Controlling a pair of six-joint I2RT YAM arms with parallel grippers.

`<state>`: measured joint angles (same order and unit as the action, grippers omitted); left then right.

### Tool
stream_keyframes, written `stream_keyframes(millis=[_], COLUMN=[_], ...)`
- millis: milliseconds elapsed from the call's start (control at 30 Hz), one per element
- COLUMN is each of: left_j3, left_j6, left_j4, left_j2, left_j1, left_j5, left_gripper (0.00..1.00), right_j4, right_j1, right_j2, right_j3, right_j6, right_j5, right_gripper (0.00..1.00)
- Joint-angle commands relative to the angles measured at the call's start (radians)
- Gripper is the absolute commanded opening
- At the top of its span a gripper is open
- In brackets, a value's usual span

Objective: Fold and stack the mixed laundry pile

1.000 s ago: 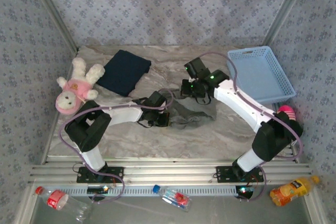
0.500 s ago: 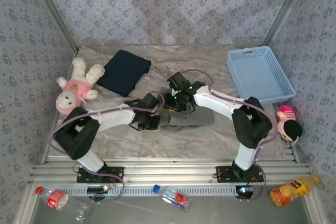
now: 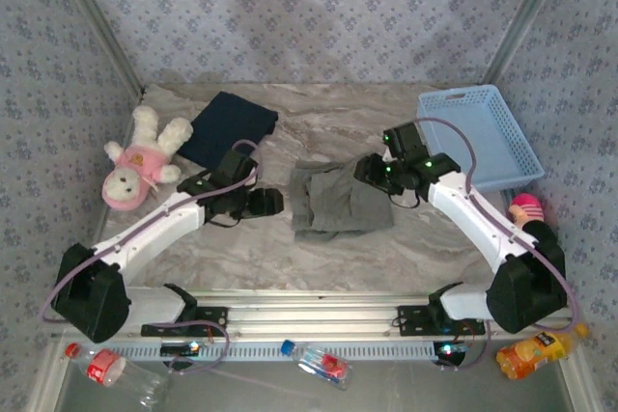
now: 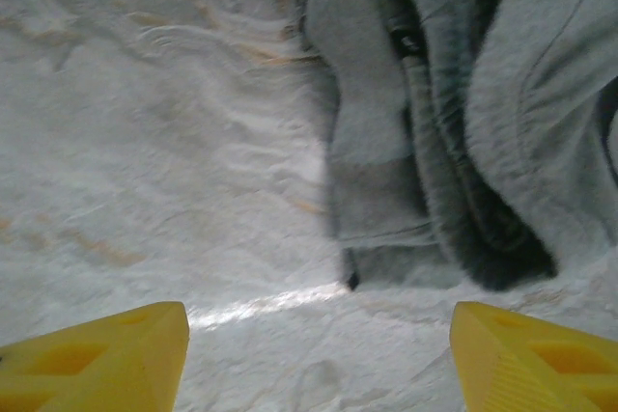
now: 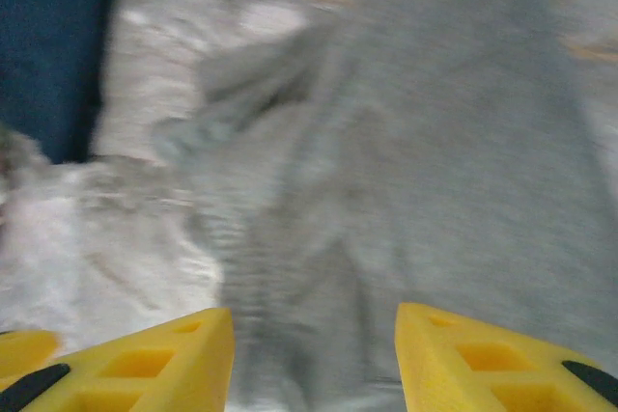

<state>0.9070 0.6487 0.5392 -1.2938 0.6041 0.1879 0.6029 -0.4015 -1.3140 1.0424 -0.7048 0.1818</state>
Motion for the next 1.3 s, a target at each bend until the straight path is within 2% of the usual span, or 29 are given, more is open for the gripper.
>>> stream_keyframes(millis=[0,133,367,567,700,733,900,933,1033,1100,1200,1267], left_j3=[0.055,0.117,0.264,0.321,0.372,0.384,0.487,0.523,0.656,0.71,0.606,0.448], left_j6=[0.063,0.085,0.09,0.092,0.075,0.07,0.043,0.04,0.002,-0.042,-0.091,-0.079], left_j4=[-0.128,-0.19,-0.184,-0.164,-0.126,-0.119,-0.026,0.011,0.169,0.275,0.321,0.264], left_j2=[-0.088,-0.241,-0.442,-0.55,-0.602,-0.616,-0.631,-0.622,-0.573,-0.522,-0.421,-0.386], left_j1=[0.047,0.095,0.154,0.172,0.184,0.184,0.184,0.183,0.186,0.187,0.175,0.137], left_j5=[0.046,0.049,0.038,0.061,0.054,0.054,0.054,0.056,0.054,0.005,-0.137,-0.114], left_gripper=[0.73,0.75,0.76,0.68,0.6,0.54,0.05,0.0,0.0,0.0,0.0,0.0], right_j4=[0.086,0.062,0.061,0.05,0.044,0.045,0.048,0.049,0.047,0.039,0.014,0.002], right_j1=[0.059,0.122,0.157,0.184,0.206,0.211,0.24,0.242,0.248,0.248,0.249,0.249], right_j2=[0.036,0.081,0.149,0.183,0.205,0.213,0.251,0.254,0.257,0.257,0.248,0.23], right_j3=[-0.078,-0.144,-0.191,-0.245,-0.277,-0.281,-0.298,-0.3,-0.31,-0.315,-0.318,-0.309], right_j6=[0.059,0.058,0.05,0.037,0.033,0.033,0.032,0.031,0.023,0.013,-0.008,-0.012], right_j5=[-0.036,0.003,0.014,0.016,0.021,0.021,0.018,0.013,-0.006,-0.016,-0.015,-0.029], right_gripper=[0.49,0.49,0.49,0.49,0.48,0.48,0.48,0.47,0.47,0.46,0.46,0.45])
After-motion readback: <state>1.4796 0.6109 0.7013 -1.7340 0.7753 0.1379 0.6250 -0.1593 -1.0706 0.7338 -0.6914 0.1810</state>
